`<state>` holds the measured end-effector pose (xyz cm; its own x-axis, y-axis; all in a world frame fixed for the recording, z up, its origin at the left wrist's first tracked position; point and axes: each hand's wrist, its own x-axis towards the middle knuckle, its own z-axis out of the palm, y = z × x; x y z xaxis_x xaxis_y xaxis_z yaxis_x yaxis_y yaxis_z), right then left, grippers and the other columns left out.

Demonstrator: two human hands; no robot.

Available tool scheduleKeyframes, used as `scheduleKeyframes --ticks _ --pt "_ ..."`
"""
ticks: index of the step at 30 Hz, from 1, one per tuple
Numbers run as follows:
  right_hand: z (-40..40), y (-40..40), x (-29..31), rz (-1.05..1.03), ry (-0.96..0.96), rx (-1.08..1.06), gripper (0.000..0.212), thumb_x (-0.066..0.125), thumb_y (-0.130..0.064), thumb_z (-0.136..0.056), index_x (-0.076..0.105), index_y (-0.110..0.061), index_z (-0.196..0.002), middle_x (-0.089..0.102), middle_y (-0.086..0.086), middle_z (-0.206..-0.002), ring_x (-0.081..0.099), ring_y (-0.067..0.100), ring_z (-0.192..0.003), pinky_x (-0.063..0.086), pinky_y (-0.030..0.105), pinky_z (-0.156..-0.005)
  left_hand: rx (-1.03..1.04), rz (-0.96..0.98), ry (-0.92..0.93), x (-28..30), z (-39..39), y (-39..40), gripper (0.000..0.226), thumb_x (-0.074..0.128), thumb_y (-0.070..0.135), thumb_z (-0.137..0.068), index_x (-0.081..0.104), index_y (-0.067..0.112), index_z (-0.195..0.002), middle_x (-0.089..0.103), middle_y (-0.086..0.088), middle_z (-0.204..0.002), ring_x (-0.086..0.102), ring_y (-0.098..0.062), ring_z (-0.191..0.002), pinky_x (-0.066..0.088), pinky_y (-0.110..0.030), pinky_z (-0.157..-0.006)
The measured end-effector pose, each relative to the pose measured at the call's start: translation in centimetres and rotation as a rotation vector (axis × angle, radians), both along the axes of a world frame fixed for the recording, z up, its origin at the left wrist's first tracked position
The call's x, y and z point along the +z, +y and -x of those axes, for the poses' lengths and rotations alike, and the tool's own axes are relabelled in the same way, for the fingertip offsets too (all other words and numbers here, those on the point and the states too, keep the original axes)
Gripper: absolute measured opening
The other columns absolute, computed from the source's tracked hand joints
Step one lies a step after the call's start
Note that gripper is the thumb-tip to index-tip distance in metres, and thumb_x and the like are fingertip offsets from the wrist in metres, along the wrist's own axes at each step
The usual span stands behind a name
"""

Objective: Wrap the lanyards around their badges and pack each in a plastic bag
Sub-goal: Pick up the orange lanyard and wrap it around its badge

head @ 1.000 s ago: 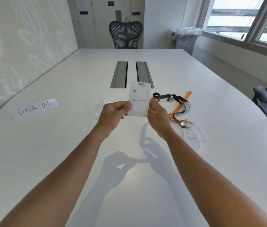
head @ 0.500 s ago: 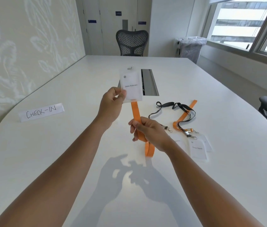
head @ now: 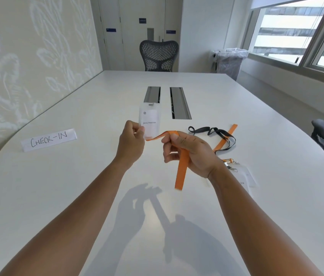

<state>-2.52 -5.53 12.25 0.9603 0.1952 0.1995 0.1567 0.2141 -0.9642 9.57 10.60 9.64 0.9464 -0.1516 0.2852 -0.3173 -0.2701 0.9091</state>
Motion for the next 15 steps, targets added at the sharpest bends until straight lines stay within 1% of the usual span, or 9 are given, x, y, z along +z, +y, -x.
scheduleKeyframes --ticks 1,3,6,8,11,15 --pt "-0.1 -0.1 0.1 -0.036 -0.012 -0.005 0.028 0.044 -0.023 -0.101 0.065 -0.005 -0.104 0.066 0.01 -0.084 0.062 0.026 -0.074 0.054 0.034 -0.073 -0.019 -0.026 -0.001 -0.3 0.2 0.1 0.013 0.047 0.027 -0.104 0.05 0.015 -0.099 0.061 0.002 -0.096 0.067 -0.025 -0.09 0.057 -0.051 -0.086" --pt "-0.5 -0.4 0.4 -0.108 -0.037 -0.025 0.027 0.043 -0.02 -0.101 0.063 -0.004 -0.108 0.066 0.01 -0.089 0.061 0.025 -0.076 0.053 0.035 -0.073 -0.068 -0.104 -0.019 -1.1 0.7 0.3 0.013 0.047 0.028 -0.104 0.049 0.018 -0.096 0.062 0.005 -0.095 0.069 -0.022 -0.081 0.059 -0.052 -0.081" --pt "-1.2 -1.1 1.0 -0.191 -0.044 -0.086 0.027 0.044 -0.019 -0.101 0.066 -0.007 -0.109 0.068 0.009 -0.094 0.061 0.024 -0.077 0.052 0.036 -0.072 -0.141 -0.231 -0.073 -2.2 1.5 0.4 0.012 0.046 0.03 -0.104 0.047 0.022 -0.095 0.061 0.009 -0.094 0.067 -0.026 -0.084 0.059 -0.053 -0.08" --pt "-1.5 -1.6 1.1 -0.218 -0.029 -0.136 0.026 0.045 -0.02 -0.101 0.065 -0.007 -0.112 0.069 0.007 -0.096 0.061 0.021 -0.077 0.051 0.034 -0.071 -0.193 -0.282 -0.071 -2.6 1.9 0.6 0.015 0.046 0.033 -0.104 0.046 0.024 -0.093 0.062 0.008 -0.093 0.067 -0.024 -0.082 0.06 -0.052 -0.078" --pt "-1.9 -2.5 0.9 -0.279 -0.011 -0.225 0.024 0.047 -0.02 -0.1 0.064 -0.009 -0.114 0.072 0.007 -0.104 0.059 0.017 -0.071 0.048 0.028 -0.064 -0.271 -0.303 -0.022 -3.0 2.2 1.1 0.013 0.048 0.028 -0.104 0.048 0.022 -0.093 0.066 -0.001 -0.096 0.069 -0.023 -0.078 0.059 -0.053 -0.08" --pt "-2.5 -3.9 0.0 -0.358 0.012 -0.321 0.025 0.048 -0.02 -0.099 0.06 -0.011 -0.119 0.068 0.009 -0.127 0.054 0.013 -0.059 0.046 0.024 -0.057 -0.392 -0.272 0.071 -3.3 2.2 1.9 0.011 0.048 0.02 -0.105 0.051 0.011 -0.099 0.068 -0.007 -0.096 0.063 -0.02 -0.075 0.057 -0.048 -0.084"
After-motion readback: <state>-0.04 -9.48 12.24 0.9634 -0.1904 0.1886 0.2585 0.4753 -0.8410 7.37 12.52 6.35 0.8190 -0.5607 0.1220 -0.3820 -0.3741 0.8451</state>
